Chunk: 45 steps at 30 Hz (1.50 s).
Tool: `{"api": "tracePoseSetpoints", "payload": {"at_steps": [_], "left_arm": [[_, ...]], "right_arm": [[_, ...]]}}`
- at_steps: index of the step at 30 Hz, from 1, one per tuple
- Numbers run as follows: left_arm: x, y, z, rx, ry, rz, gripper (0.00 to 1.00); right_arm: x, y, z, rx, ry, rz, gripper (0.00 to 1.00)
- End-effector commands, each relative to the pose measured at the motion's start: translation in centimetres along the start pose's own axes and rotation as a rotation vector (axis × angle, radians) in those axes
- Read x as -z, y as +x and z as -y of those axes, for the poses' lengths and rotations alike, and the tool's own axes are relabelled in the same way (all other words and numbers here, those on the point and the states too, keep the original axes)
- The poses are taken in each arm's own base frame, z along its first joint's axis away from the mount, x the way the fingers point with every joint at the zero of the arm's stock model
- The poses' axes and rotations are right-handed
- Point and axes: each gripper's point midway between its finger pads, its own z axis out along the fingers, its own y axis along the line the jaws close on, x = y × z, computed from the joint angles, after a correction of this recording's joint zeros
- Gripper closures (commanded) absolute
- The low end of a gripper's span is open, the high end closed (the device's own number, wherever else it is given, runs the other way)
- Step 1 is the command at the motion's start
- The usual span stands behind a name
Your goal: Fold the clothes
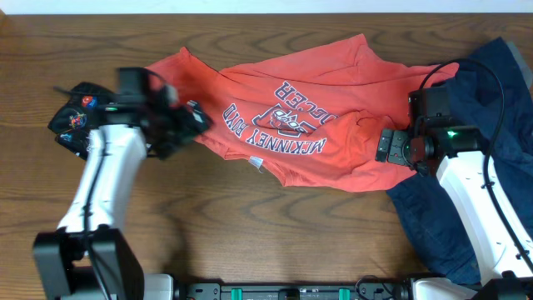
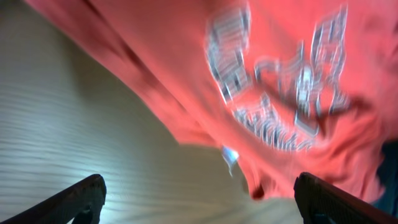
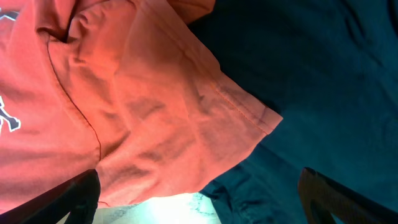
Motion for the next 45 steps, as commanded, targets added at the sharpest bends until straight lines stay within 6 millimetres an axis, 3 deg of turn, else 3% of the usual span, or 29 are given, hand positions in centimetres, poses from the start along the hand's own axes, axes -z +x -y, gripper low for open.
{"api": "tracePoseSetpoints", "payload": {"at_steps": [1,9,13,14,17,21,22,23,27,31,33,36,40,42,43,44,45], "left_arm": [[-3.8,4.3,2.0,0.011,0.012,-0.131,0.02],[-12.1,10.1,8.1,-0.191,0.071,-0.216,0.02],[-15.1,12.1,9.8,-0.267,0.1,-0.235,0.0],[-15.5,12.4,9.9,-0.274,0.102,-0.239,0.03],[-16.0,12.6,9.9,-0.283,0.099,-0.238,0.28],[-16.0,11.4,9.2,-0.264,0.08,-0.21,0.71],[-15.9,11.2,9.1,-0.258,0.079,-0.207,0.87],[-15.9,11.0,8.9,-0.25,0.076,-0.205,0.94],[-15.1,10.3,7.4,-0.2,0.041,-0.221,0.94],[-11.9,9.8,3.7,-0.158,-0.042,-0.271,0.94],[-9.4,8.3,1.3,-0.154,-0.088,-0.25,0.94],[-5.1,4.3,-2.5,-0.085,-0.156,-0.128,0.94],[1.5,-1.6,-5.9,0.069,-0.115,0.102,0.94],[4.0,-3.0,-6.7,0.127,-0.054,0.174,0.83],[4.8,-3.1,-6.9,0.152,-0.027,0.186,0.53],[5.4,-3.0,-7.1,0.176,-0.007,0.187,0.14],[5.7,-2.5,-7.1,0.193,0.005,0.174,0.02]], "right_arm": [[0.6,-0.6,0.3,-0.023,0.005,0.023,0.01],[0.6,-0.2,0.4,-0.021,0.006,0.008,0.01],[0.6,-0.1,0.4,-0.02,0.008,0.004,0.01],[0.6,-0.1,0.4,-0.02,0.008,0.004,0.01],[0.6,-0.1,0.4,-0.02,0.008,0.004,0.01],[0.6,-0.1,0.4,-0.02,0.008,0.004,0.01],[0.6,-0.1,0.4,-0.02,0.008,0.004,0.01],[0.6,-0.1,0.4,-0.02,0.008,0.004,0.01],[0.6,-0.1,0.5,-0.02,0.01,0.004,0.01],[0.5,-0.4,1.4,-0.041,0.034,0.01,0.01],[0.4,-0.5,2.0,-0.059,0.043,0.011,0.01],[0.3,-0.6,2.6,-0.037,0.047,0.006,0.01],[0.0,-0.4,2.6,-0.019,0.025,-0.014,0.01],[-0.2,-0.3,2.5,-0.02,0.015,-0.025,0.04],[-0.4,-0.2,2.4,-0.019,0.009,-0.032,0.06],[-0.5,-0.2,2.3,-0.012,0.003,-0.037,0.09],[-0.6,-0.1,2.2,0.002,-0.001,-0.044,0.1]]}}
